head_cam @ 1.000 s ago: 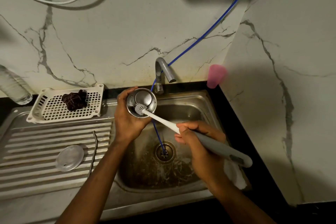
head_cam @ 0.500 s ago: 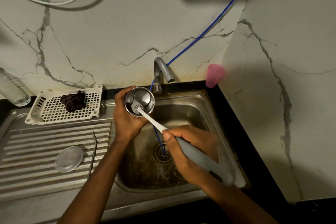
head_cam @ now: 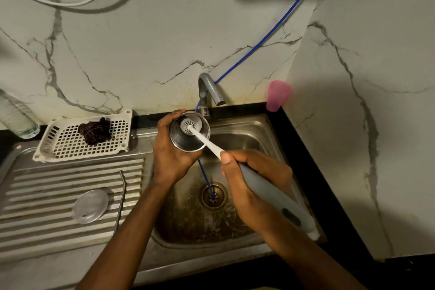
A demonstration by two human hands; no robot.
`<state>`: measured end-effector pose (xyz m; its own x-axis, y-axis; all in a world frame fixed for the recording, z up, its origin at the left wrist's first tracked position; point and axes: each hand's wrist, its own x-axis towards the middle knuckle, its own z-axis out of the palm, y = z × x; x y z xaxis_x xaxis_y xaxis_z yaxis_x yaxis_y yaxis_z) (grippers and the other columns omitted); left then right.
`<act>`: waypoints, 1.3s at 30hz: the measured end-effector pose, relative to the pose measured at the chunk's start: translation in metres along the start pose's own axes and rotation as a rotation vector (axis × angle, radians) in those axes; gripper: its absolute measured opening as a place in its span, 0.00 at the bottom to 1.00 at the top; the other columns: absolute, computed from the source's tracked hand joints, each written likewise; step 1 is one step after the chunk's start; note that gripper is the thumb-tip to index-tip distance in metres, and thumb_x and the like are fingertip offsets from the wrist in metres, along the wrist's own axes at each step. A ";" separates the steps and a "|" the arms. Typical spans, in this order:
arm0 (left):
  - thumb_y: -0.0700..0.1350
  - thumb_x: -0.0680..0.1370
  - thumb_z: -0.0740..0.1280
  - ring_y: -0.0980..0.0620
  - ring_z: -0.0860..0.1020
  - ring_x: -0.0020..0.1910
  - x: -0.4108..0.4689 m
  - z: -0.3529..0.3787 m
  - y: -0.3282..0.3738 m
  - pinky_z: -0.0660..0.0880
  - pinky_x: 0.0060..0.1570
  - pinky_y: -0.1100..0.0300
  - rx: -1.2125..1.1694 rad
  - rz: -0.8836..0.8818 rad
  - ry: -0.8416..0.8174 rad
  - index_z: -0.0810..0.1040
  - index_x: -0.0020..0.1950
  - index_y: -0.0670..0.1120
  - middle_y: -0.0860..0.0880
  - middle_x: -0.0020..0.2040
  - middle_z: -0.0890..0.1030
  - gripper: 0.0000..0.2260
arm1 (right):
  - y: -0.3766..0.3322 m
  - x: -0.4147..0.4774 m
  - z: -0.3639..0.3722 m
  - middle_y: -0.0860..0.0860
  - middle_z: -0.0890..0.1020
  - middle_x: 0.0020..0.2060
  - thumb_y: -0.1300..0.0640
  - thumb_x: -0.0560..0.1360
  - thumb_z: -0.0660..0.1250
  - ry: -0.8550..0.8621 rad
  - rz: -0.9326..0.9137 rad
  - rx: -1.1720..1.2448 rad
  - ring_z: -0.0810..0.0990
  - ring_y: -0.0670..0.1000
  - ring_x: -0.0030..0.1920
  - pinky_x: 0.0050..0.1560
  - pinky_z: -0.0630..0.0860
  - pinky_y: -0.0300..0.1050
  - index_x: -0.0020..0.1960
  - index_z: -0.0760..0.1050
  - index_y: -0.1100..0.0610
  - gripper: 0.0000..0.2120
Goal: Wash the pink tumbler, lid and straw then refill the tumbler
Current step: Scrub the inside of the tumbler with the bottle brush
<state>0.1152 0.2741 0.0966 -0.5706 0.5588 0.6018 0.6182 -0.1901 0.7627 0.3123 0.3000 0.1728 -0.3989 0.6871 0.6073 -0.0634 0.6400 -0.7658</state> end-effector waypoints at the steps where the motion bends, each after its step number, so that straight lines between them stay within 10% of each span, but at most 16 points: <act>1: 0.36 0.58 0.86 0.58 0.75 0.66 0.001 0.001 0.001 0.71 0.66 0.63 -0.011 0.000 0.006 0.68 0.67 0.46 0.56 0.66 0.74 0.43 | 0.001 -0.002 0.001 0.46 0.82 0.35 0.55 0.78 0.68 -0.025 0.020 0.002 0.82 0.43 0.35 0.39 0.74 0.31 0.44 0.84 0.61 0.11; 15: 0.45 0.60 0.84 0.52 0.77 0.66 0.000 -0.006 -0.006 0.72 0.67 0.59 0.030 -0.039 -0.029 0.70 0.67 0.50 0.55 0.65 0.77 0.39 | 0.035 -0.008 0.004 0.53 0.85 0.41 0.58 0.78 0.70 -0.189 -0.335 -0.267 0.83 0.50 0.39 0.44 0.80 0.44 0.47 0.85 0.63 0.08; 23: 0.34 0.59 0.85 0.55 0.77 0.64 0.005 -0.007 -0.008 0.71 0.65 0.62 0.022 -0.012 0.010 0.70 0.66 0.49 0.51 0.64 0.76 0.41 | 0.007 0.004 0.008 0.43 0.84 0.36 0.55 0.78 0.70 0.000 0.169 0.014 0.83 0.42 0.38 0.38 0.73 0.28 0.45 0.84 0.56 0.06; 33: 0.40 0.59 0.84 0.56 0.78 0.62 0.013 -0.013 -0.008 0.73 0.63 0.64 0.015 -0.043 -0.010 0.69 0.64 0.62 0.58 0.63 0.78 0.41 | 0.021 -0.009 0.013 0.47 0.84 0.35 0.58 0.77 0.70 -0.067 0.150 0.112 0.83 0.47 0.35 0.36 0.78 0.39 0.44 0.84 0.59 0.07; 39: 0.45 0.61 0.83 0.52 0.77 0.66 0.008 -0.006 -0.006 0.73 0.66 0.59 0.082 0.013 -0.174 0.71 0.67 0.54 0.50 0.67 0.78 0.38 | 0.039 -0.011 0.015 0.50 0.82 0.38 0.59 0.74 0.71 -0.214 -0.215 -0.253 0.80 0.46 0.36 0.39 0.79 0.44 0.46 0.83 0.59 0.03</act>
<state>0.1042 0.2749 0.0984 -0.4645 0.6893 0.5559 0.6711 -0.1355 0.7288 0.3006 0.3128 0.1334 -0.5846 0.4582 0.6695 0.0503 0.8441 -0.5338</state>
